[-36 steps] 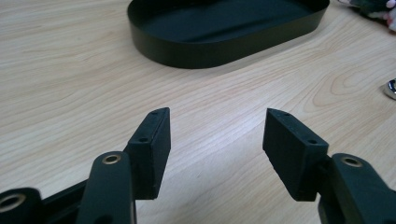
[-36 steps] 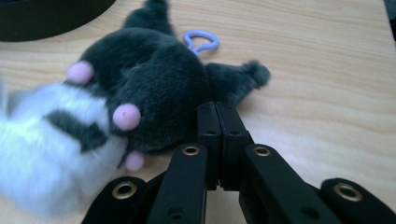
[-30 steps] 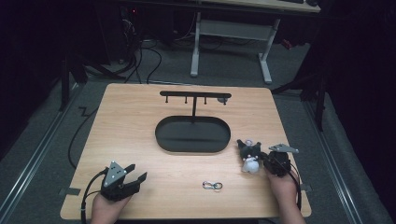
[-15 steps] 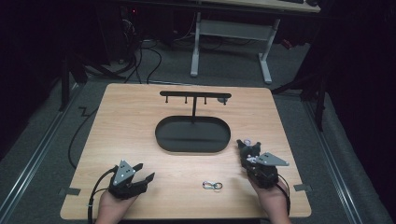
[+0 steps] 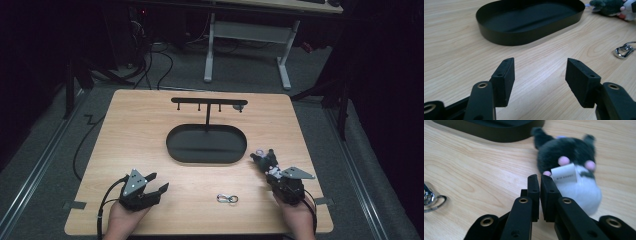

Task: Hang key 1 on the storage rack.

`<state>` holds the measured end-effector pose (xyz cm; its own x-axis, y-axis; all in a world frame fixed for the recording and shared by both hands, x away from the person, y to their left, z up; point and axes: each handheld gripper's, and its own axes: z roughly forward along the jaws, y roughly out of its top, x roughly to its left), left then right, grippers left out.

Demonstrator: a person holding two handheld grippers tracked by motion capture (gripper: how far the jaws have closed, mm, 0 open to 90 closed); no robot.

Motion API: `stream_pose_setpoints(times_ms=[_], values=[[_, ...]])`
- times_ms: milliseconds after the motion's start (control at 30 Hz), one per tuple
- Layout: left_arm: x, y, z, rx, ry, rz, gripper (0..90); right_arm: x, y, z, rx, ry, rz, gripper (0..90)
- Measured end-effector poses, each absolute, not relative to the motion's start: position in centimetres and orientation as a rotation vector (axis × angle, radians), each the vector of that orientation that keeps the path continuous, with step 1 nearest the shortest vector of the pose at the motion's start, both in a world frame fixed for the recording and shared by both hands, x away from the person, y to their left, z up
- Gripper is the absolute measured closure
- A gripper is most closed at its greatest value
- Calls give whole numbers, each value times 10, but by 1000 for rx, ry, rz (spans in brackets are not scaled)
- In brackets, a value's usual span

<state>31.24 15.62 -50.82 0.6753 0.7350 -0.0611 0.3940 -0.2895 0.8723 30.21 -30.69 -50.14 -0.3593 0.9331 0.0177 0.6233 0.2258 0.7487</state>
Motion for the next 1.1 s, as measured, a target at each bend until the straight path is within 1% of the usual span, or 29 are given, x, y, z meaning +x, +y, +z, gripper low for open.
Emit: stream_pose_setpoints(times_ms=[67, 100, 133, 167, 233, 300, 433, 467, 500, 533, 600, 633, 667, 700, 867, 933, 1033, 1100], values=[[313, 154, -508, 1915, 876, 435, 416, 301, -309, -501, 1435, 2066, 949, 842], [315, 152, -507, 1915, 870, 424, 416, 296, -311, -501, 1430, 2071, 980, 807], [316, 150, -506, 1918, 862, 422, 416, 296, -311, -501, 1430, 2071, 980, 807], [317, 146, -502, 1937, 847, 445, 416, 293, -312, -501, 1419, 2086, 1001, 781], [318, 145, -497, 1953, 838, 461, 412, 289, -313, -503, 1403, 2098, 987, 777], [321, 146, -493, 1974, 840, 450, 409, 287, -313, -504, 1395, 2103, 986, 767], [319, 151, -500, 1960, 864, 445, 409, 285, -311, -508, 1369, 2128, 999, 692], [319, 152, -503, 1945, 880, 430, 409, 285, -311, -508, 1369, 2128, 999, 692], [320, 152, -504, 1948, 893, 428, 410, 284, -309, -508, 1373, 2131, 1002, 673], [323, 151, -503, 1957, 890, 444, 385, 285, -304, -509, 1336, 2151, 970, 635], [323, 153, -503, 1947, 893, 443, 387, 285, -299, -510, 1311, 2162, 939, 586], [323, 153, -503, 1947, 893, 443, 389, 285, -299, -510, 1311, 2162, 939, 586], [321, 153, -505, 1951, 890, 444, 389, 286, -296, -511, 1307, 2170, 940, 564], [320, 152, -507, 1969, 867, 444, 388, 288, -292, -511, 1325, 2186, 955, 525], [318, 151, -509, 2004, 829, 494, 361, 291, -288, -509, 1325, 2217, 929, 499], [319, 153, -508, 2004, 821, 504, 359, 293, -285, -509, 1333, 2255, 871, 463], [320, 157, -508, 2001, 824, 505, 357, 295, -284, -511, 1350, 2289, 851, 459], [321, 157, -508, 1998, 826, 505, 356, 295, -283, -510, 1343, 2305, 823, 441]])
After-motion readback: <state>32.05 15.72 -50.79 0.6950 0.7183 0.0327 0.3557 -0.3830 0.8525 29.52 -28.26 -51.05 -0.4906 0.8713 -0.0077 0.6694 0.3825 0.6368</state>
